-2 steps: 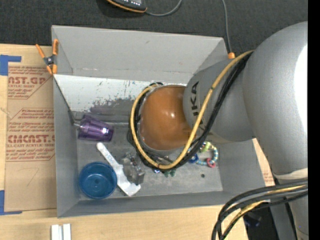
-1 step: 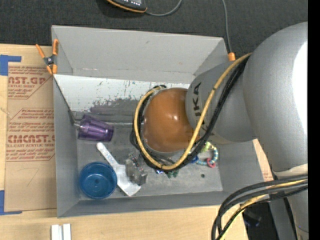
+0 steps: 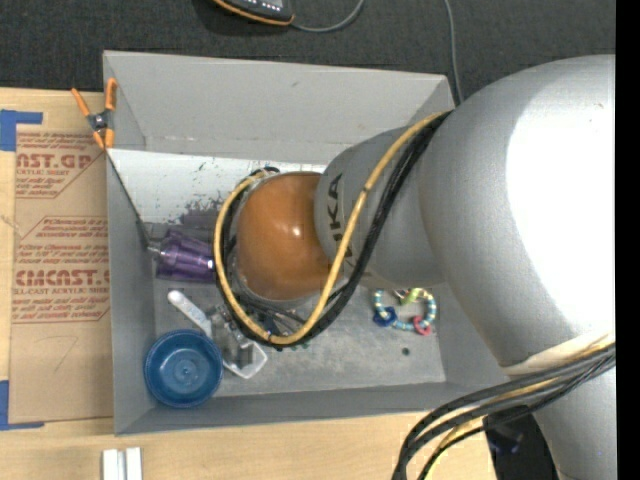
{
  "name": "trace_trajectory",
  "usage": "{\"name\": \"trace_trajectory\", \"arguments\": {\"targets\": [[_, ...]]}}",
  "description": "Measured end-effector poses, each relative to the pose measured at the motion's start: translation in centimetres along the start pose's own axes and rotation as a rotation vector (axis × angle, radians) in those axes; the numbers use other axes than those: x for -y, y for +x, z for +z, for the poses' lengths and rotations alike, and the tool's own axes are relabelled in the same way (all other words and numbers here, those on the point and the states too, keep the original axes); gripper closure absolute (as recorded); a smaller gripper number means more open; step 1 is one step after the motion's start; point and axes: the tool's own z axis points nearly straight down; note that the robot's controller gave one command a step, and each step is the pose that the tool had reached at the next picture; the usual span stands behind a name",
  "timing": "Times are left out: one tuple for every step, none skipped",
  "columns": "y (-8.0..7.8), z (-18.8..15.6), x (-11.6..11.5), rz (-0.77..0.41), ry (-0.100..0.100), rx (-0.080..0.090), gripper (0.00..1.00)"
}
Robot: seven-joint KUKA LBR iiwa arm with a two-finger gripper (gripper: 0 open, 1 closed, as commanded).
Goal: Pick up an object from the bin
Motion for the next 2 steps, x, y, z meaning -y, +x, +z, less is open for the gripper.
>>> {"name": "trace_trajectory", "arguments": {"targets": [[4.4, 0.3, 5.4, -0.073, -0.002, 0.002, 1.00], [5.1, 0.3, 6.6, -0.076, -0.001, -0.001, 1.00]]}}
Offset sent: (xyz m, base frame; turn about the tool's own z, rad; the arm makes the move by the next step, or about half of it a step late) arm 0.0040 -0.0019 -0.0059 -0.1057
